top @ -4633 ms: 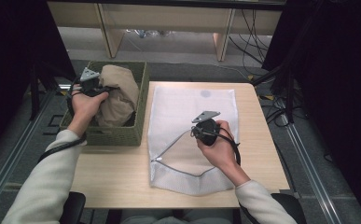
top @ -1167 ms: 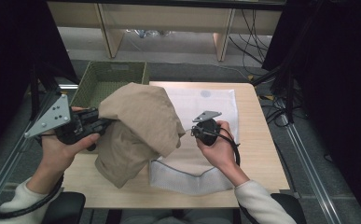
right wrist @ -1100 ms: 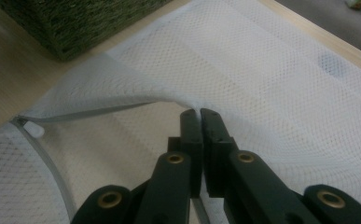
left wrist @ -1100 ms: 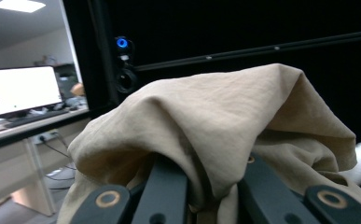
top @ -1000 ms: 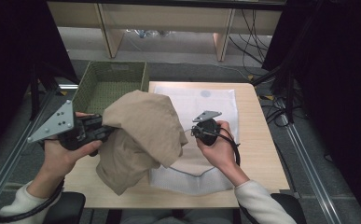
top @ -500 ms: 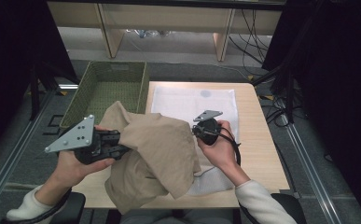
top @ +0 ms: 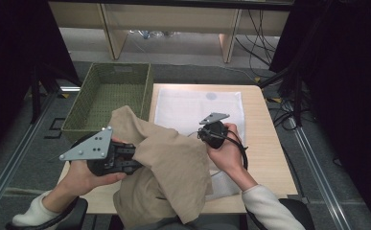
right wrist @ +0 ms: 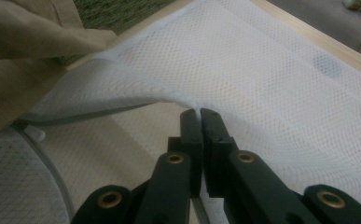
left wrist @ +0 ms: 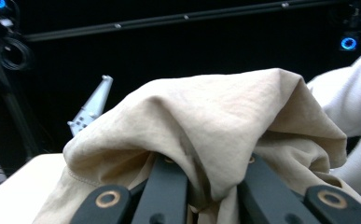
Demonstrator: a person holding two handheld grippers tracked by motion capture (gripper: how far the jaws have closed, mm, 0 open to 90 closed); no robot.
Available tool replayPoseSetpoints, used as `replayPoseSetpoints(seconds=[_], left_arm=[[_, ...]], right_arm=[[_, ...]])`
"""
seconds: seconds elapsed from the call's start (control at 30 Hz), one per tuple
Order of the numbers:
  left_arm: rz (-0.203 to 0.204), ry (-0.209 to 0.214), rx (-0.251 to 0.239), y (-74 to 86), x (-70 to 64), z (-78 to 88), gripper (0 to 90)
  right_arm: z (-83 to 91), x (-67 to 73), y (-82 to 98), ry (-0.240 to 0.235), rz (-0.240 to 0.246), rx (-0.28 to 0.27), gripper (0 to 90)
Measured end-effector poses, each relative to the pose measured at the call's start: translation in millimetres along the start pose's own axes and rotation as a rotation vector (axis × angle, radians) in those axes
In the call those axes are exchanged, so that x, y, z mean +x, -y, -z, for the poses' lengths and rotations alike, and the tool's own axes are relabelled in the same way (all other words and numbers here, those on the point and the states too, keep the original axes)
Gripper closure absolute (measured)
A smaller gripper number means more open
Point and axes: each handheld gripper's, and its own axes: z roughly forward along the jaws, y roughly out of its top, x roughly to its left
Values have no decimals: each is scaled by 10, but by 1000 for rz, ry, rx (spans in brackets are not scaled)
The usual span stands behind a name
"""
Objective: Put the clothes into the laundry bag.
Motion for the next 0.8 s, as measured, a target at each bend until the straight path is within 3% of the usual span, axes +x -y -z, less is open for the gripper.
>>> replayPoseSetpoints(seconds=[0.57, 0.6, 0.8], left_arm=[[94, 106, 117, 266, 160, -415, 878], [97, 112, 126, 284, 180, -446, 878], [118, 87, 198, 420, 310, -604, 877]], right_arm=[[42, 8, -16, -8, -37, -15, 898], [44, -19, -22, -9, 4, -19, 898], [67, -15, -24, -17, -23, -18, 898]])
